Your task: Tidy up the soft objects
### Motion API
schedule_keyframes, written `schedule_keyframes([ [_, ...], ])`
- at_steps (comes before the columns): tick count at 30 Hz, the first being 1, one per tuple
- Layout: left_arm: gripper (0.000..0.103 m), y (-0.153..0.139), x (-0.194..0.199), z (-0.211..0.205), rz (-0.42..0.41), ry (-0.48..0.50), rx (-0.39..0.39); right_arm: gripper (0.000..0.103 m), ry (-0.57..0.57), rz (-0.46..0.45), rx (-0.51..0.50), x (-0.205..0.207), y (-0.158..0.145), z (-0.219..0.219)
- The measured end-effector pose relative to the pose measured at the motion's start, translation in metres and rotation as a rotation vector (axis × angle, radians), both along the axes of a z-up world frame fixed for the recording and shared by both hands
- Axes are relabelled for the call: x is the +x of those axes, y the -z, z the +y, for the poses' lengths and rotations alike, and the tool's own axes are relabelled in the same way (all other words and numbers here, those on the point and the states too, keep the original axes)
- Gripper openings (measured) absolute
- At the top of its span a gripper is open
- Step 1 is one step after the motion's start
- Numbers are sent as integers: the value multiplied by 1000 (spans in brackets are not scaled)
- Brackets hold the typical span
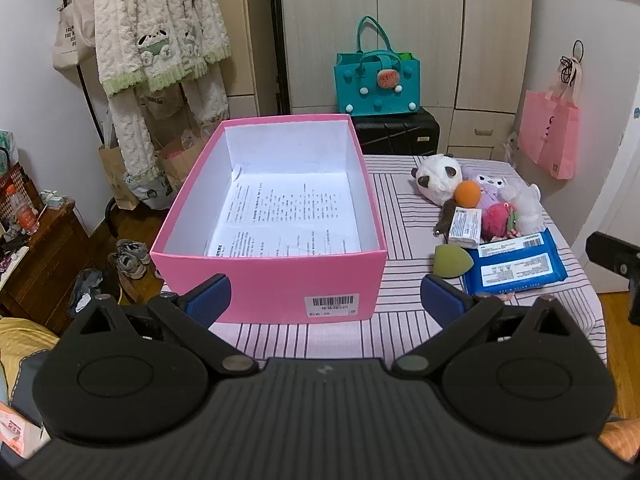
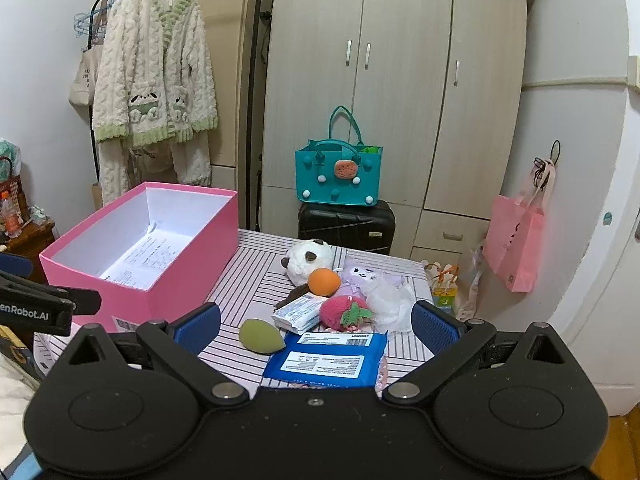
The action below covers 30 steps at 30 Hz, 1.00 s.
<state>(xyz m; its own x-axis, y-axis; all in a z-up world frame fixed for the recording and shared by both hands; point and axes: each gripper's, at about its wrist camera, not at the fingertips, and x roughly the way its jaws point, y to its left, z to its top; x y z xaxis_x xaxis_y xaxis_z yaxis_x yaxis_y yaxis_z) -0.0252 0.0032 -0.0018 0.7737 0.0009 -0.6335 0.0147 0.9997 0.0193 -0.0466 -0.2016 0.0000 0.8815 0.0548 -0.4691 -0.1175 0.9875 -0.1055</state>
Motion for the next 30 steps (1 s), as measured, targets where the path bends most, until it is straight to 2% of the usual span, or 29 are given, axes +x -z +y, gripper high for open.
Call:
schedule_keyframes([
  [3, 102, 1, 2, -1, 7, 16, -2, 103, -10, 2, 23, 0, 2, -4],
  [9, 103, -3, 3, -9, -9, 32, 52, 103, -47, -30, 81, 4, 6, -11],
  [13, 103, -5, 6, -13, -41, 84, 19, 103, -64, -22, 93, 12, 11, -20],
  [18, 103, 2, 19, -31, -41, 164, -16, 103, -95, -68, 116, 13, 25, -40],
  [20, 103, 5, 24, -42, -45, 206, -30, 103, -95, -43, 138, 19, 35, -50],
  [26, 100, 25, 41, -70, 0, 324, -92, 102, -99, -22, 169, 32, 63, -74],
  [30, 97, 38, 48, -86, 29, 372, -106, 92, -104, 26, 164, 44, 79, -86],
])
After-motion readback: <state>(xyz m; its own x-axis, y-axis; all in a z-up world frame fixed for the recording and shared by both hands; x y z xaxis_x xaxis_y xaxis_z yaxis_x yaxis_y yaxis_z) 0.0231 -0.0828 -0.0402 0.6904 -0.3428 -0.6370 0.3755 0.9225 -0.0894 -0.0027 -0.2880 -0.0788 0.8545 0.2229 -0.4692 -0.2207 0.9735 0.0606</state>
